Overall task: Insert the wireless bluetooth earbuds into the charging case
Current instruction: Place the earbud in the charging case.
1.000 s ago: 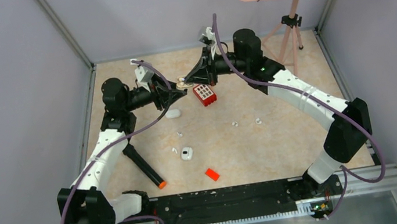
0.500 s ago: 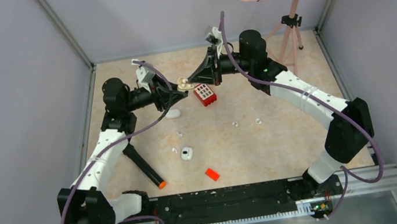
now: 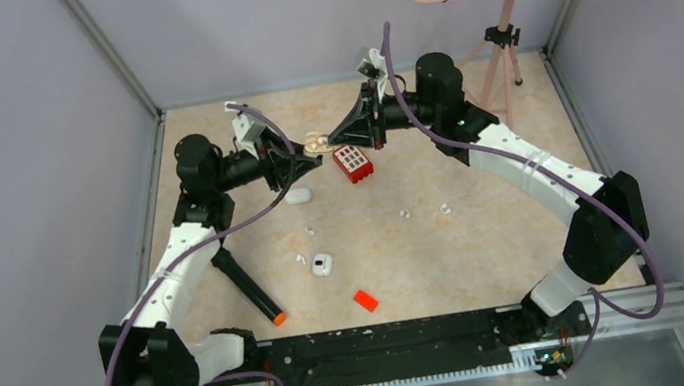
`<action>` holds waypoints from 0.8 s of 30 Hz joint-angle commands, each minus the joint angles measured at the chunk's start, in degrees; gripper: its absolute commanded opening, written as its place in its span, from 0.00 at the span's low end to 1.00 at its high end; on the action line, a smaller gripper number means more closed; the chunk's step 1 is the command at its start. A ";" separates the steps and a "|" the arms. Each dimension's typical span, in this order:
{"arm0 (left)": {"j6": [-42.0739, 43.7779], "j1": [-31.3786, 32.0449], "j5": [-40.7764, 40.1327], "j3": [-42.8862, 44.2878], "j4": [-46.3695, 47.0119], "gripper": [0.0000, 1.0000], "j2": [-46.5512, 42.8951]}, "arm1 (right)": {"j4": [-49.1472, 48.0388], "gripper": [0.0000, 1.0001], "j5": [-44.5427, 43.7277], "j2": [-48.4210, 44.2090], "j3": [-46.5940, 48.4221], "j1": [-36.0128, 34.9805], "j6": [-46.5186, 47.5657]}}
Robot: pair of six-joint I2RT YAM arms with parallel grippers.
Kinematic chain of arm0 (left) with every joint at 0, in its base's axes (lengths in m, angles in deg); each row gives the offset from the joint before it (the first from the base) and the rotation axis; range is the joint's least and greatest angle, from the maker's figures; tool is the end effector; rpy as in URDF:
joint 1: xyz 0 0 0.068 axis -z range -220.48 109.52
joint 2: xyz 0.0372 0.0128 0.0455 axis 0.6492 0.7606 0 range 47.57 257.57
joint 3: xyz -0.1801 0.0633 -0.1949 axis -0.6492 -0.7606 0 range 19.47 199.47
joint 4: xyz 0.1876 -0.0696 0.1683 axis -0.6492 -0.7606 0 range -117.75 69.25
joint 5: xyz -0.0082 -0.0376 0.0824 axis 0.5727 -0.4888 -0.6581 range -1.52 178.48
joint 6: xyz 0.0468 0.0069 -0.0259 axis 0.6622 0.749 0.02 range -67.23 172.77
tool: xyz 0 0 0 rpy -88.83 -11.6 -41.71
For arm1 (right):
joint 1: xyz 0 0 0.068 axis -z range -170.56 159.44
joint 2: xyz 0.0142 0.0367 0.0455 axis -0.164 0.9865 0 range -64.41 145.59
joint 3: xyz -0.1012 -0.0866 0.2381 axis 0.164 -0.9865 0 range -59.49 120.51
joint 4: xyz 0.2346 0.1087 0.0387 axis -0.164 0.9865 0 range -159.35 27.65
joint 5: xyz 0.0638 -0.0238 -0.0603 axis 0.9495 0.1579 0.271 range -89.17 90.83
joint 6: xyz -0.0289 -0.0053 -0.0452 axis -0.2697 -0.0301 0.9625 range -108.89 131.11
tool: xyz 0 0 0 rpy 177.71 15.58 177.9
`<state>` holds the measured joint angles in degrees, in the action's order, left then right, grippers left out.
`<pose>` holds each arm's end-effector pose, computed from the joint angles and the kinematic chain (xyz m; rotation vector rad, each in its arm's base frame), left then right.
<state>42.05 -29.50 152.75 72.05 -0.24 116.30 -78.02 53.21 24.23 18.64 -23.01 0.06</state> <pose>0.2544 -0.0820 0.3558 0.9297 1.3649 -1.1211 0.2898 0.2175 0.3885 -1.0361 1.4176 1.2929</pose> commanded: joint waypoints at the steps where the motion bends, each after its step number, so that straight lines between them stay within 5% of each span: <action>1: -1.04 -0.18 -0.15 1.03 3.88 0.00 -1.87 | -0.77 0.00 1.18 -2.00 -0.50 0.45 0.60; 24: -7.05 -0.94 -3.04 1.29 6.53 0.00 -1.43 | -4.43 0.00 2.11 2.39 1.38 -0.78 -1.65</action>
<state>37.28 -30.11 151.29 72.05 0.64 116.30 -81.97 54.07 25.54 18.51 -23.38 -1.51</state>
